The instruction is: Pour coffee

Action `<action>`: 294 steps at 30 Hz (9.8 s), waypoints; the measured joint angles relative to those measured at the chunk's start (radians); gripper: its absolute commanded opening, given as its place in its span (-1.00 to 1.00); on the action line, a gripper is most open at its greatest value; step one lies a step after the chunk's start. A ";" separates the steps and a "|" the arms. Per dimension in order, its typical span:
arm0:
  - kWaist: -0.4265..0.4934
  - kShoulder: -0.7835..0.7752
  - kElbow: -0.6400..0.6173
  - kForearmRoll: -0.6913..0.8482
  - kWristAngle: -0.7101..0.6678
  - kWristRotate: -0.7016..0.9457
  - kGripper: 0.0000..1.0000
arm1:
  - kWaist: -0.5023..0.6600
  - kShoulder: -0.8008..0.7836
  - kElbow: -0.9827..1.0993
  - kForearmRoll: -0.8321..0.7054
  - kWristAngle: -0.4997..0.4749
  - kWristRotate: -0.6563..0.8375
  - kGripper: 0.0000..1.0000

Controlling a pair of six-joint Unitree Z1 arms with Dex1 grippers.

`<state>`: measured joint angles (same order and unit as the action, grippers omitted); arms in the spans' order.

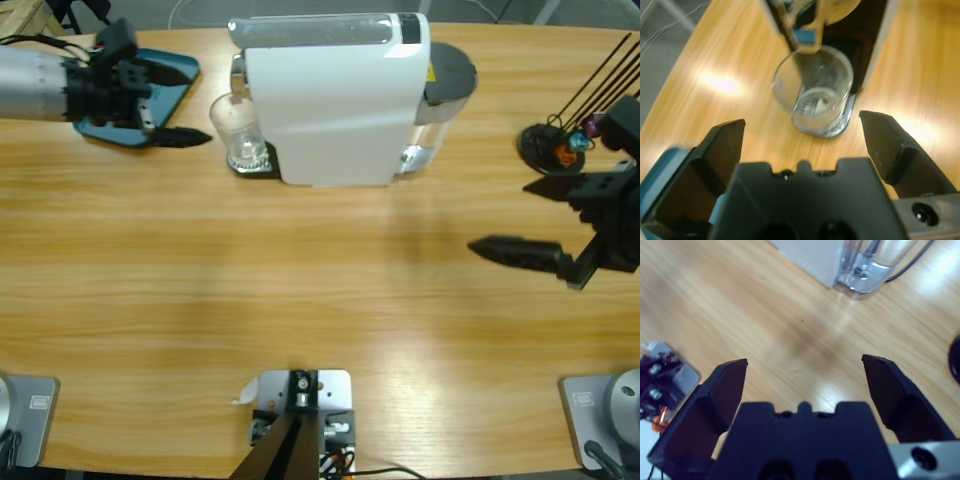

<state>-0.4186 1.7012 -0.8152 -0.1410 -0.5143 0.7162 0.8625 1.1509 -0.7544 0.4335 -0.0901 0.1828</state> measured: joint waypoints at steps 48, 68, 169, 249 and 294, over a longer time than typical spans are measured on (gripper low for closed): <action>-0.103 -0.236 0.087 0.190 0.251 -0.350 1.00 | -0.277 0.774 -1.361 0.792 0.164 -0.025 -1.00; -0.103 -0.217 0.088 0.190 0.251 -0.351 1.00 | -0.271 0.805 -1.395 0.799 0.171 -0.027 -1.00; -0.124 -0.191 0.113 0.190 0.264 -0.364 1.00 | -0.237 0.828 -1.398 0.799 0.075 -0.082 -1.00; -0.132 -0.288 0.131 0.190 0.272 -0.401 1.00 | -0.208 0.586 -1.176 0.679 0.074 -0.069 1.00; -0.144 -0.383 0.145 0.190 0.269 -0.477 1.00 | -0.288 0.032 0.122 -0.393 0.234 -0.213 1.00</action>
<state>-0.5628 1.3177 -0.6703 0.0488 -0.2451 0.2393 0.5746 1.1830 -0.6323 0.0404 0.1438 -0.0305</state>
